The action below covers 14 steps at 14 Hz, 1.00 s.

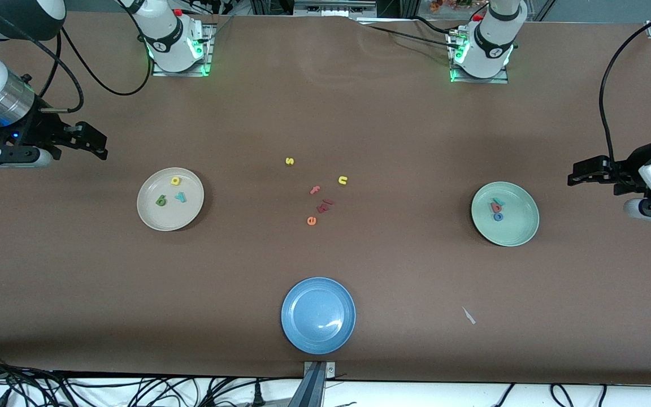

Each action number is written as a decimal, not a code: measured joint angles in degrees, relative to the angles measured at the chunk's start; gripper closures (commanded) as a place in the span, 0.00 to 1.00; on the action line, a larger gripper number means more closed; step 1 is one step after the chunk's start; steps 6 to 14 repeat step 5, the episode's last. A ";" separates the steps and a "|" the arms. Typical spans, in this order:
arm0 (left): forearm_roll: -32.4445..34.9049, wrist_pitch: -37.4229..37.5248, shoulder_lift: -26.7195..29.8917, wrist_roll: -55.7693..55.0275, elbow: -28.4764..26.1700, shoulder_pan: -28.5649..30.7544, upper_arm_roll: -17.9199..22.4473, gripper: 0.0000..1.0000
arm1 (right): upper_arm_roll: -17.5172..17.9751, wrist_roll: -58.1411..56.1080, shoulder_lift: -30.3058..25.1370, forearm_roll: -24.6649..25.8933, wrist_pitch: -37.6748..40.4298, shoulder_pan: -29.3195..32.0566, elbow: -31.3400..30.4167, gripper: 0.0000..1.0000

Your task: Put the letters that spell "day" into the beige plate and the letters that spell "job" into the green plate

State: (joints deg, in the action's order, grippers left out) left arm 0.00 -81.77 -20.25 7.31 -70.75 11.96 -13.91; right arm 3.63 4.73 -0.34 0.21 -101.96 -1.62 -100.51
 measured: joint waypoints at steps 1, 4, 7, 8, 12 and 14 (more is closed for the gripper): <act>0.00 0.00 -0.11 0.00 0.00 0.00 0.00 0.00 | 0.00 0.00 0.00 0.00 0.00 0.00 0.00 0.00; 0.00 -0.03 -0.25 0.00 0.00 0.00 0.00 0.00 | 0.00 0.00 0.01 0.00 0.00 0.00 0.00 0.00; 0.00 -0.03 -0.25 0.00 0.00 0.00 0.00 0.00 | 0.00 -0.01 0.04 0.00 0.00 0.00 0.00 0.00; 0.00 -0.03 -0.25 0.00 0.00 0.00 0.00 0.00 | 0.00 -0.01 0.04 0.00 0.00 0.00 0.00 0.00; 0.00 -0.03 -0.25 0.00 0.00 0.00 0.00 0.00 | 0.00 -0.01 0.04 0.00 0.00 0.00 0.00 0.00; 0.00 -0.03 -0.25 0.00 0.00 0.00 0.00 0.00 | 0.00 -0.01 0.04 0.00 0.00 0.00 0.00 0.00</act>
